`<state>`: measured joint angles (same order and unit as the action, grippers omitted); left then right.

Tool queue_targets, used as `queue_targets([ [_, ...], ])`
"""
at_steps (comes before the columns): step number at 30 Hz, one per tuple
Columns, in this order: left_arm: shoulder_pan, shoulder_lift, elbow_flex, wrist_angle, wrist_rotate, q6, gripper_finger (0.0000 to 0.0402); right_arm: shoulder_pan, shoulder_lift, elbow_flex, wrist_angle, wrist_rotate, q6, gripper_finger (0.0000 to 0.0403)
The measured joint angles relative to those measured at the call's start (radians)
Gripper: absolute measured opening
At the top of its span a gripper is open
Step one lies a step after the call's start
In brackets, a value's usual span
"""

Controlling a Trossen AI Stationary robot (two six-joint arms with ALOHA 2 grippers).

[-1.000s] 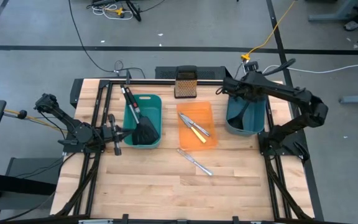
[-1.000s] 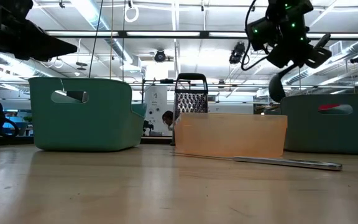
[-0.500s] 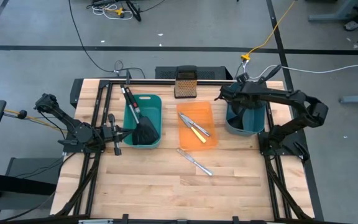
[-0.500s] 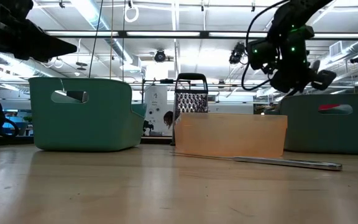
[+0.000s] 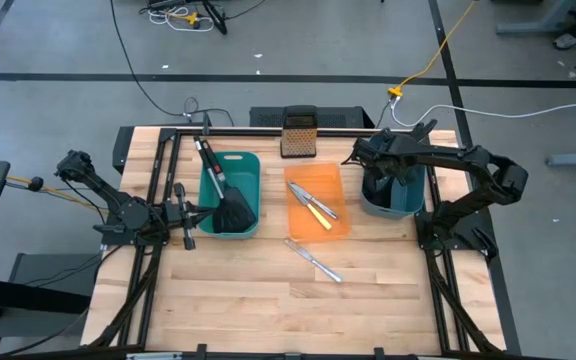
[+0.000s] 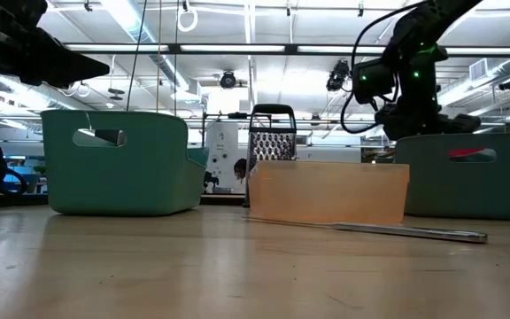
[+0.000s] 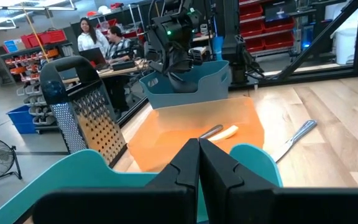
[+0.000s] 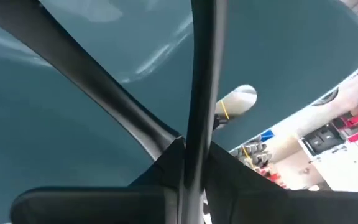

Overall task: Pick & Place Kitchen Items
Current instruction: Put the black serving spoon into the green bin, then adjust the blue bin

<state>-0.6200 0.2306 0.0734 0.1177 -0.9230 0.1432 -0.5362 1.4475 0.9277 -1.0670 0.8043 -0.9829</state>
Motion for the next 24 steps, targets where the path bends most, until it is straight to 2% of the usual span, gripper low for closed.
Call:
queue_targets([
  [4,0.000,0.000,0.000,0.000,0.000,0.002,0.0016,0.000,0.000,-0.005,0.003,-0.013,0.006,0.0044],
  [10,0.000,0.000,0.000,0.000,0.000,0.003,0.0016,0.000,0.000,-0.005,0.029,-0.022,0.029,0.0117],
  [14,0.000,0.000,0.000,-0.001,0.000,0.003,0.0016,0.002,0.000,-0.005,0.035,-0.019,0.032,0.0147],
  [20,0.000,0.000,0.000,-0.001,0.000,0.003,0.0016,0.026,-0.012,-0.005,0.034,0.084,0.075,0.0155],
  [24,0.000,0.000,0.000,-0.001,0.000,0.003,0.0016,0.069,-0.060,0.020,0.040,0.068,0.102,0.0149],
])
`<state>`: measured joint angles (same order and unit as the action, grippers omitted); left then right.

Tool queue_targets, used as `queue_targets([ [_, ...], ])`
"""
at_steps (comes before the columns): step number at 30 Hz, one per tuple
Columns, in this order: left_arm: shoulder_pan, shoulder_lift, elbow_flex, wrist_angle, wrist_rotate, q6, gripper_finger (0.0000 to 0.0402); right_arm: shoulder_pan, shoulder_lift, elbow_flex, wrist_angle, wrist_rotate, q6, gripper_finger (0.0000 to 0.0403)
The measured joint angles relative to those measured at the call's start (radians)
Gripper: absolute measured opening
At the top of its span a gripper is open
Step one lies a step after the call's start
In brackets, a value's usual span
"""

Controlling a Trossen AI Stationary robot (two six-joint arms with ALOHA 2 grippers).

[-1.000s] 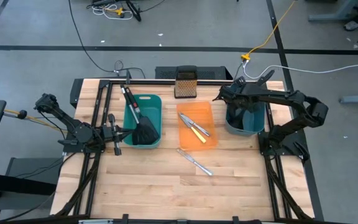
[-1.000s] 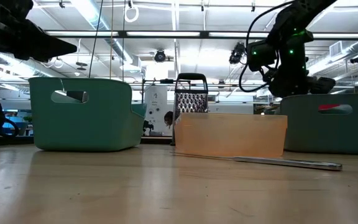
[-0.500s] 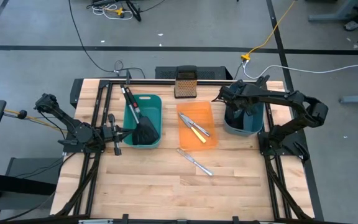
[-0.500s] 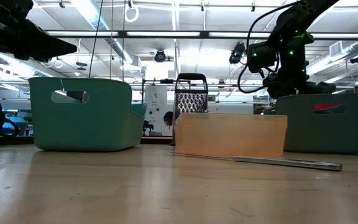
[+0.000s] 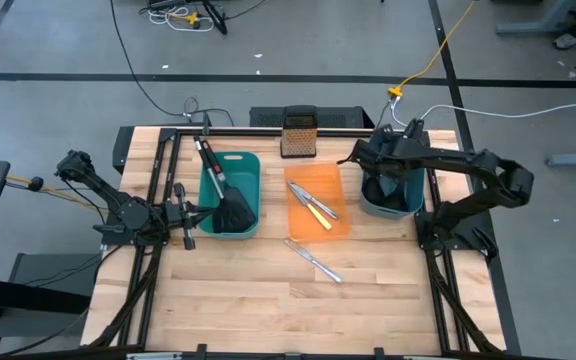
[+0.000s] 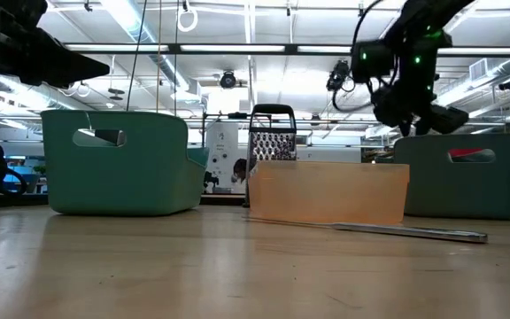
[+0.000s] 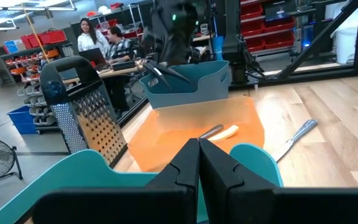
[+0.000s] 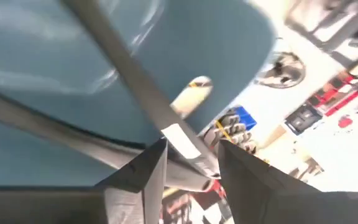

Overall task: Pick & Place Kitchen Items
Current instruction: Adjust the blue bin

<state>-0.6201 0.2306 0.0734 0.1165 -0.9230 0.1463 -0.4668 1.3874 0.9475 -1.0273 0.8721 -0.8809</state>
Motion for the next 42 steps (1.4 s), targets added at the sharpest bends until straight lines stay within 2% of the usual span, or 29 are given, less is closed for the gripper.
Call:
queue_targets([
  [2,0.000,0.000,0.000,-0.003,0.000,0.000,0.0016,0.027,-0.033,0.019,0.014,-0.006,0.049,0.0146],
  [4,0.000,0.000,0.000,-0.008,0.000,0.000,0.0016,0.050,-0.074,0.046,0.022,-0.057,0.160,0.0143],
  [6,0.000,0.000,0.000,-0.015,0.000,-0.002,0.0016,0.069,-0.121,0.078,0.022,-0.174,0.310,0.0140],
  [11,0.000,0.000,0.000,-0.022,0.000,-0.007,0.0016,0.090,-0.225,0.138,0.023,-0.570,0.660,0.0134],
  [13,0.000,0.000,0.000,-0.022,0.000,-0.008,0.0016,0.106,-0.244,0.146,-0.002,-0.646,0.777,0.0135],
  [17,0.000,0.000,0.000,-0.022,0.000,-0.009,0.0016,0.161,-0.218,0.149,-0.181,-0.669,0.944,0.0153],
  [21,0.000,0.000,0.000,-0.022,0.001,-0.010,0.0016,0.211,-0.163,0.148,-0.282,-0.781,1.055,0.0196],
  [23,0.000,0.000,0.000,-0.021,0.000,-0.010,0.0016,0.230,-0.140,0.148,-0.280,-0.824,1.068,0.0223],
  [28,0.000,0.000,0.000,-0.021,0.001,-0.018,0.0016,0.271,-0.096,0.148,-0.298,-0.836,0.991,0.0271],
  [32,0.000,0.000,0.000,-0.021,0.001,-0.034,0.0016,0.280,-0.077,0.148,-0.275,-0.828,1.000,0.0274],
  [42,0.000,0.000,0.000,-0.022,0.002,-0.019,0.0016,0.279,-0.016,0.120,-0.222,-0.801,1.006,0.0250],
])
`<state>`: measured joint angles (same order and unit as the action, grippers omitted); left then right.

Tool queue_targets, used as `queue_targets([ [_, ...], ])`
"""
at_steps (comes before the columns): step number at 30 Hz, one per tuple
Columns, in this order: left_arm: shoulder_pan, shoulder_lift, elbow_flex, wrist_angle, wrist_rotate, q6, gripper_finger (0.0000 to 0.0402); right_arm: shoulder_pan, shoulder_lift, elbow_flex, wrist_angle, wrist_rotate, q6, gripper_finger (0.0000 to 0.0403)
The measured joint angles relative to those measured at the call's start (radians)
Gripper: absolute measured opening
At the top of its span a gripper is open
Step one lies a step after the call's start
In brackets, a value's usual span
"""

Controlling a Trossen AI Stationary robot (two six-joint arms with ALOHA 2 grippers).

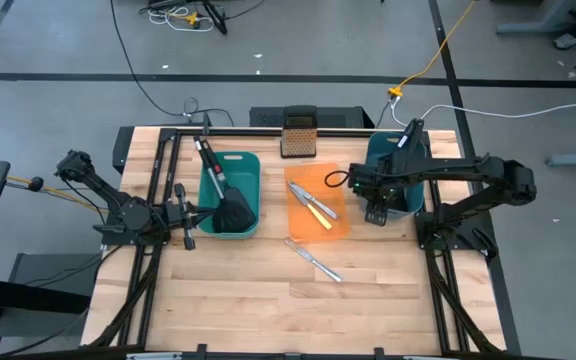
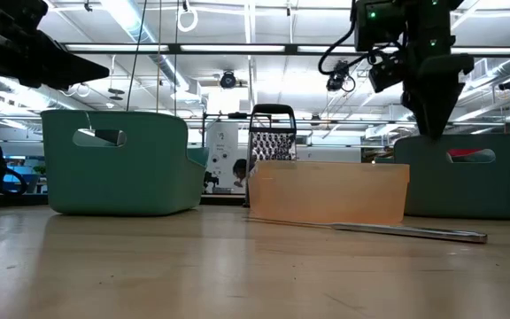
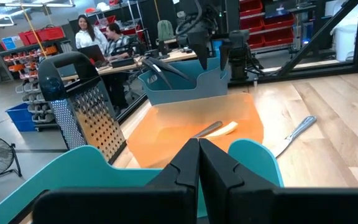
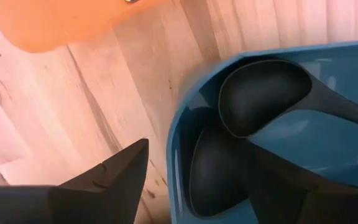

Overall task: Pick & Place Kitchen Items
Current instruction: Adjust the blue bin

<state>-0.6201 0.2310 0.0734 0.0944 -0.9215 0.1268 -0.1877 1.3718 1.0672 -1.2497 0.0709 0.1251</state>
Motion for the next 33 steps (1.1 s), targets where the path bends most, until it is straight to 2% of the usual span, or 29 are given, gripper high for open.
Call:
queue_targets([
  [13,0.000,0.000,0.000,0.000,0.002,0.001,0.0016,0.000,0.116,-0.001,0.048,0.065,-0.074,0.0197],
  [17,0.000,0.000,0.000,0.000,0.002,0.001,0.0016,0.003,0.130,-0.001,0.068,0.052,-0.090,0.0161],
  [27,0.000,0.000,0.000,0.000,0.002,0.001,0.0016,0.031,0.129,-0.001,0.073,-0.028,-0.107,0.0043],
  [33,0.000,0.000,0.000,0.000,0.002,0.001,0.0016,0.038,0.129,-0.001,0.059,-0.066,-0.099,0.0021],
])
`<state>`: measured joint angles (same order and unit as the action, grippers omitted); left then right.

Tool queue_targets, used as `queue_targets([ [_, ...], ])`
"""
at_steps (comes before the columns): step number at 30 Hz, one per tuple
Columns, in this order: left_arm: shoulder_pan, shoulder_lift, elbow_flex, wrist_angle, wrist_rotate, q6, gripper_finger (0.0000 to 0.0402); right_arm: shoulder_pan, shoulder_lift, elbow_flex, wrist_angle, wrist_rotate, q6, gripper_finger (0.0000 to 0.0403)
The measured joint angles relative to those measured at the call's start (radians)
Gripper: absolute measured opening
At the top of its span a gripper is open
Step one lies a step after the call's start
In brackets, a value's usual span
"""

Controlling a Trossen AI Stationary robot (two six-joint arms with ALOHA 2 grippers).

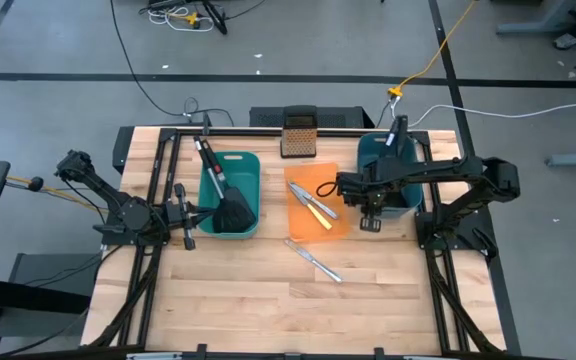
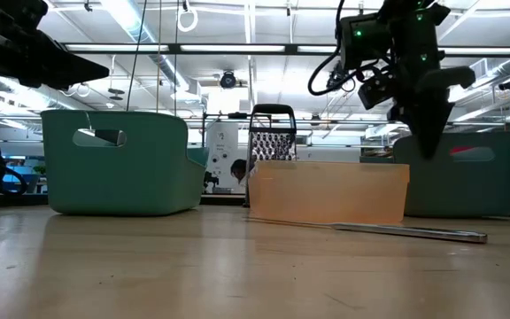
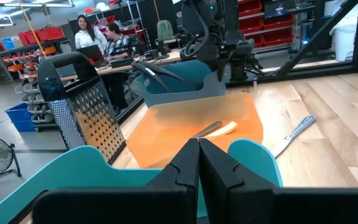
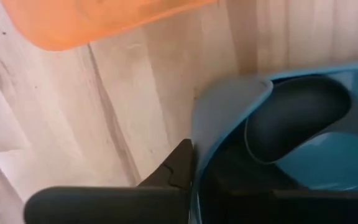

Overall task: Pick & Place Kitchen Items
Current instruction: Adjust the blue bin

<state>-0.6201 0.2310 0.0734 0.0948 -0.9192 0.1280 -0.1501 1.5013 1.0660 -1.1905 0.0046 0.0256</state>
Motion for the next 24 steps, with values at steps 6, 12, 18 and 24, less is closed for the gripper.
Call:
queue_targets([
  [6,0.000,0.000,0.000,0.000,0.000,0.000,0.0016,0.001,0.000,0.000,0.001,-0.039,0.076,0.0026],
  [12,0.000,0.000,0.000,0.000,0.000,0.000,0.0016,0.006,-0.001,0.000,0.005,-0.074,0.128,0.0027],
  [18,0.000,0.000,0.000,0.000,0.000,0.000,0.0016,0.021,-0.001,0.000,0.014,-0.093,0.150,0.0028],
  [24,0.000,0.000,0.000,0.000,0.000,0.000,0.0016,0.022,-0.001,0.000,0.021,-0.119,0.145,0.0052],
])
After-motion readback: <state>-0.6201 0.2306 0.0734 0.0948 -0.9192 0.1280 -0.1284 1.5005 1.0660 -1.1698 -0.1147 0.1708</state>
